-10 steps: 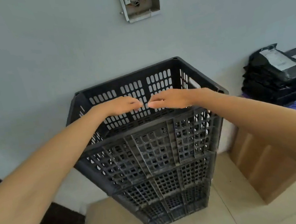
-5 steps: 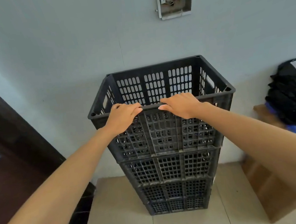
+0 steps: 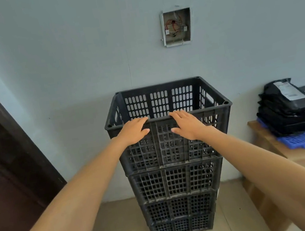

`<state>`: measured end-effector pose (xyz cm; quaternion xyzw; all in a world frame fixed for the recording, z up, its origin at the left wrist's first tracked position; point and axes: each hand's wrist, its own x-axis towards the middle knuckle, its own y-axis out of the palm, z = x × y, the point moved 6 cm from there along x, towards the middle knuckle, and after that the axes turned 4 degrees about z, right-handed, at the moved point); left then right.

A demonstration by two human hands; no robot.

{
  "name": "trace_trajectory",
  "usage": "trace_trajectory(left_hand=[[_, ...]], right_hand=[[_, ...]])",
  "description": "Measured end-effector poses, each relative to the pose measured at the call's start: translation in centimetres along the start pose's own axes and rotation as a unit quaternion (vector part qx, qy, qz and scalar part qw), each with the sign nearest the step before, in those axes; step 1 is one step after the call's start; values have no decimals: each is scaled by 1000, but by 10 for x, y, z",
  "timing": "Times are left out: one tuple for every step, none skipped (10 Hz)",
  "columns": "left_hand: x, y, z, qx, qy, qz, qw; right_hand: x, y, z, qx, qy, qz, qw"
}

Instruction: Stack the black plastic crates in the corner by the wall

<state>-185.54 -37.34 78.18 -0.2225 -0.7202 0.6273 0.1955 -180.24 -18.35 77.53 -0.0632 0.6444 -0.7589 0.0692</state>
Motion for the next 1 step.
trace_trajectory(left_hand=[[-15,-12,-6,-74,2,78,994]], right_hand=[[-18,-7,19,83,15,88,993]])
